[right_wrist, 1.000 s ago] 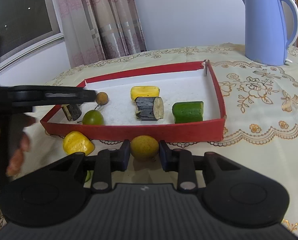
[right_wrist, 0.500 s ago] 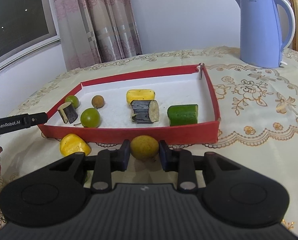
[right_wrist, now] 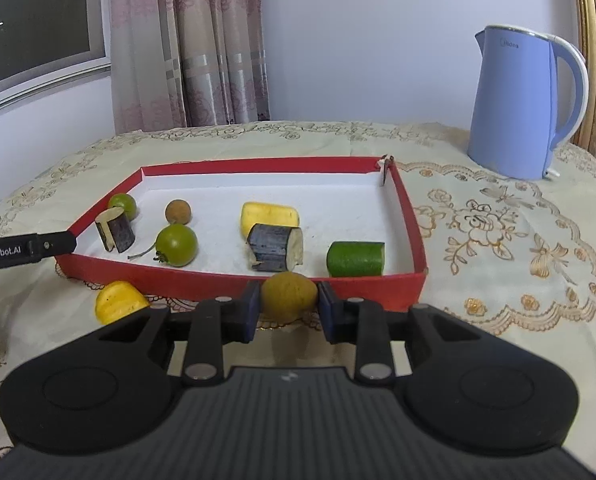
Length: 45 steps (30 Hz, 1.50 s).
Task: Organize fruits
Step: 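Carry the brown round fruit into the red tray and open the right tool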
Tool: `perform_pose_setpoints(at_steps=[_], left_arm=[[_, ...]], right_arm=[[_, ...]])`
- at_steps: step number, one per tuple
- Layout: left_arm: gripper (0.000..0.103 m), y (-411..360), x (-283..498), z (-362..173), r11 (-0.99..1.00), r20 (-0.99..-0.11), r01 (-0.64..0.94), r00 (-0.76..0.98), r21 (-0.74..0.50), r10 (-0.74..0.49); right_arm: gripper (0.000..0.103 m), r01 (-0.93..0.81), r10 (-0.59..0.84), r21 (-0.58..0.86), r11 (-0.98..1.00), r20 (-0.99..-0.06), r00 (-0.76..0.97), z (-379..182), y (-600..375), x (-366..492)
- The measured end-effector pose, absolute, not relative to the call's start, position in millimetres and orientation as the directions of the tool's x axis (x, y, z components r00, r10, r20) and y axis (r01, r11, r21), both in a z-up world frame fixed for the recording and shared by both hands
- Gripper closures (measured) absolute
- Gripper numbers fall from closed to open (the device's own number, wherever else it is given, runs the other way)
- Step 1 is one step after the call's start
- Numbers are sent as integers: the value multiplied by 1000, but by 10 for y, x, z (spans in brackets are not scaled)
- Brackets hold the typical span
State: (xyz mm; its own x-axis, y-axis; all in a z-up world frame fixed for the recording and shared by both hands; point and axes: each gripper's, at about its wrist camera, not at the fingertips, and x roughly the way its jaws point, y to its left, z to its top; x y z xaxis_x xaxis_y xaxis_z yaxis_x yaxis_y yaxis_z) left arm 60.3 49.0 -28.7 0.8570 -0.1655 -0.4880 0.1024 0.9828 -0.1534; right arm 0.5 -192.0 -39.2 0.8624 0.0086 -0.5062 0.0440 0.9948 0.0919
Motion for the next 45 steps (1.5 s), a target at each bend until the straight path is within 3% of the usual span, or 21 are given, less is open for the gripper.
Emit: perform_pose_setpoints(at_steps=[11, 24, 30, 34, 36, 37, 45], left_arm=[[32, 496, 604, -284, 981, -489, 107, 855, -160, -173], [32, 482, 607, -291, 980, -490, 121, 852, -159, -185], [32, 480, 607, -290, 980, -490, 122, 852, -160, -186], [32, 480, 613, -289, 979, -489, 124, 852, -160, -188], [32, 469, 612, -288, 979, -488, 128, 852, -155, -189], [32, 464, 609, -286, 979, -487, 132, 853, -154, -191], [29, 392, 548, -254, 969, -501, 201, 829, -146, -248]], right_arm=[[74, 122, -87, 49, 991, -448, 890, -172, -2090, 248], [73, 150, -109, 20, 988, -599, 793, -458, -2251, 1151], [47, 177, -118, 51, 983, -563, 818, -428, -2266, 1043], [45, 183, -108, 98, 978, -514, 851, -320, -2298, 732], [31, 158, -83, 113, 981, -491, 867, -301, -2257, 499], [29, 139, -67, 115, 984, -481, 874, -305, -2222, 366], [28, 138, -66, 168, 976, -377, 924, -426, -2150, -304]])
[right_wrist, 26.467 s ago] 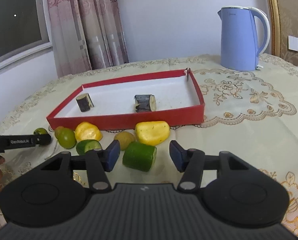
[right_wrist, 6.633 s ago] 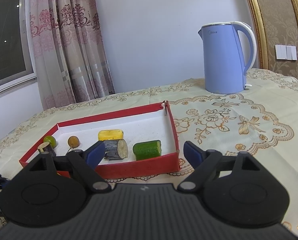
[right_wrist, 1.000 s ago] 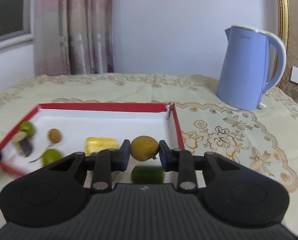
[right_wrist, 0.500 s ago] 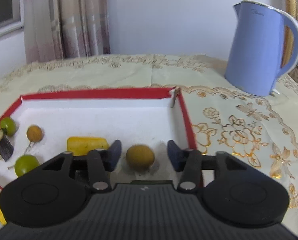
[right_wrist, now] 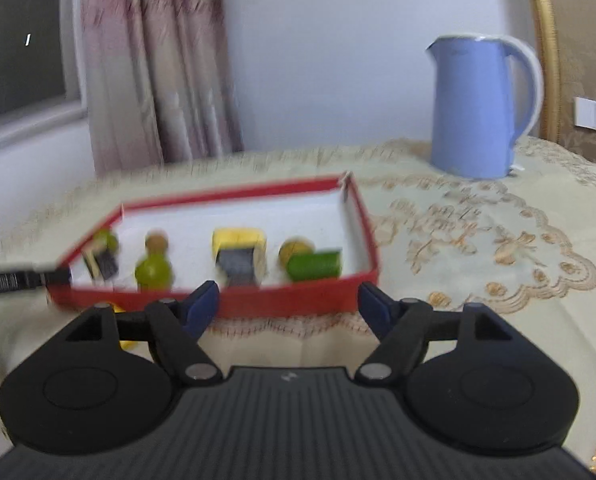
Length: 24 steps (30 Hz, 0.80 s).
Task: Organize fruits
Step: 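Carry the brown round fruit into the red tray and open the right tool, then reach down and grasp the yellow fruit beside the tray with the left tool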
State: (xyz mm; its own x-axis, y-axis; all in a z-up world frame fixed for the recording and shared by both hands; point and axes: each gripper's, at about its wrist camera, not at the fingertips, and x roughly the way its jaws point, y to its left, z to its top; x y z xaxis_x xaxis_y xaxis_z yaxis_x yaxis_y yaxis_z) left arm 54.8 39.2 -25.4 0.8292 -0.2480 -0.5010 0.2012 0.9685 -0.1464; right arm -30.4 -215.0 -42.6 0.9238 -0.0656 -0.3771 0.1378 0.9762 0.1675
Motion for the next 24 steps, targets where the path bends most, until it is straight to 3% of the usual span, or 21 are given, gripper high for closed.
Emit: perform_pose_setpoints(at_steps=[12, 24], left_arm=[[29, 50, 560, -250, 953, -600, 274, 743, -131, -296], [28, -119, 562, -247, 934, -626, 326, 701, -143, -341]], right_arm=[[25, 126, -24, 242, 962, -386, 922, -470, -2259, -284], [22, 126, -25, 242, 962, -382, 924, -470, -2248, -288]])
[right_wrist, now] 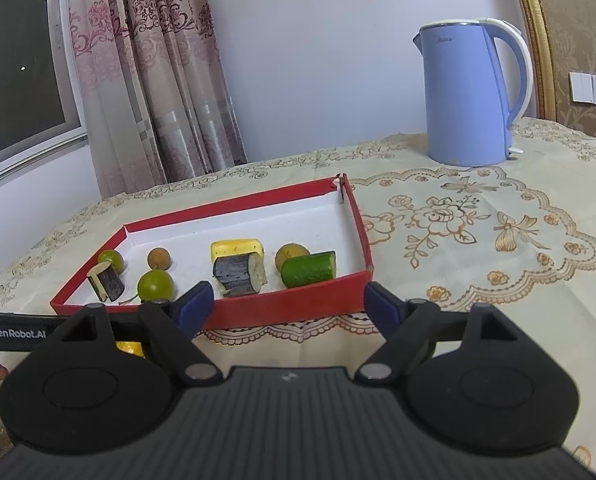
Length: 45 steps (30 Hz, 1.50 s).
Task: Organize fruits
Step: 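Reach down and grasp the yellow fruit beside the tray with the left tool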
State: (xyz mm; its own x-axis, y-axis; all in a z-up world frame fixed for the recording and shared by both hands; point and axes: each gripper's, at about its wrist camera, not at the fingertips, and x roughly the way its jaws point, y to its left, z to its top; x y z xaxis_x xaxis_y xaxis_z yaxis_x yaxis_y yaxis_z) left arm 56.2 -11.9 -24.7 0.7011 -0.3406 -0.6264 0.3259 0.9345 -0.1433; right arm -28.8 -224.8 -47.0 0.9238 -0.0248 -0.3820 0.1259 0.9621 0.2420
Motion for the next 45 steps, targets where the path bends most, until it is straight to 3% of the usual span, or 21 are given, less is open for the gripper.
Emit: perform_pose_setpoints(at_steps=[22, 30, 35, 45], left_arm=[[29, -226, 540, -355, 922, -635, 371, 686, -116, -356], [45, -258, 512, -355, 912, -623, 396, 688, -108, -373], [61, -275, 496, -360, 899, -614, 423, 680, -118, -400], [66, -260, 447, -337, 904, -590, 416, 706, -104, -392]], right_arm=[[20, 127, -27, 241, 962, -381, 924, -468, -2250, -292], [19, 128, -27, 241, 962, -381, 924, -464, -2262, -299], [19, 128, -27, 241, 962, -381, 924, -465, -2262, -296], [19, 131, -29, 242, 961, -383, 923, -468, -2276, -295]])
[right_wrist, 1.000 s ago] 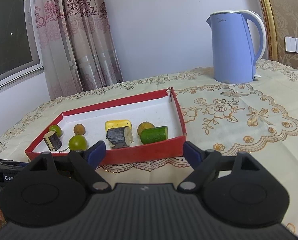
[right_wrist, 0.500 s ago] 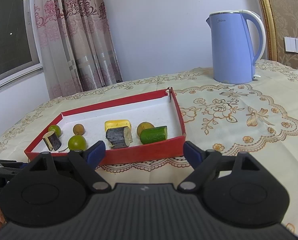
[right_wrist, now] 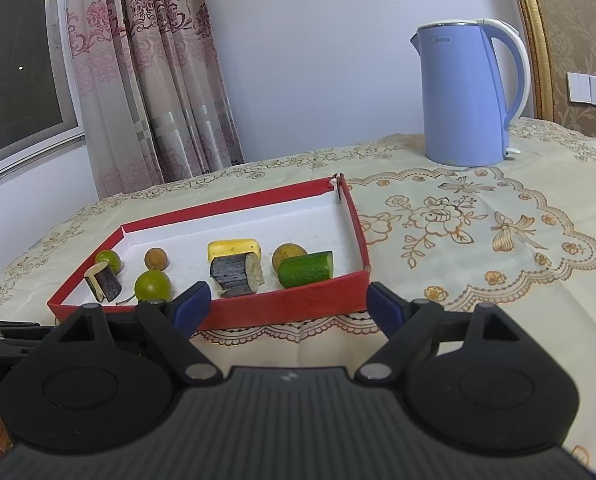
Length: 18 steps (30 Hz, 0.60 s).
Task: Organize fruits
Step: 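Reach down and grasp the yellow fruit beside the tray with the left tool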
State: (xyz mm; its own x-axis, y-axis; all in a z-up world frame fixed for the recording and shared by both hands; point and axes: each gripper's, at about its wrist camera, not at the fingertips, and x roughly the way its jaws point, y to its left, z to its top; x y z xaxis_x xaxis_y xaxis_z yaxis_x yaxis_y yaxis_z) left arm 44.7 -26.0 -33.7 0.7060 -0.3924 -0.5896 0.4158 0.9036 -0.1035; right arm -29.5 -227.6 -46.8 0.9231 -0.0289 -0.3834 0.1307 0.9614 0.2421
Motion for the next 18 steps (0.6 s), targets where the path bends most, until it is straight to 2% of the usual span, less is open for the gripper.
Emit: perform_pose_setpoints(at_steps=[3, 12, 18], left_arm=[[70, -205, 434, -295, 908, -574, 406, 721, -103, -387], [70, -139, 452, -313, 909, -576, 400, 718, -121, -392], [70, -202, 414, -315, 908, -578, 409, 721, -88, -381]], right_arm=[[19, 130, -29, 242, 962, -384, 923, -467, -2273, -294], [19, 130, -28, 238, 963, -389, 921, -471, -2274, -284], [18, 133, -30, 237, 962, -393, 919, -471, -2263, -277]])
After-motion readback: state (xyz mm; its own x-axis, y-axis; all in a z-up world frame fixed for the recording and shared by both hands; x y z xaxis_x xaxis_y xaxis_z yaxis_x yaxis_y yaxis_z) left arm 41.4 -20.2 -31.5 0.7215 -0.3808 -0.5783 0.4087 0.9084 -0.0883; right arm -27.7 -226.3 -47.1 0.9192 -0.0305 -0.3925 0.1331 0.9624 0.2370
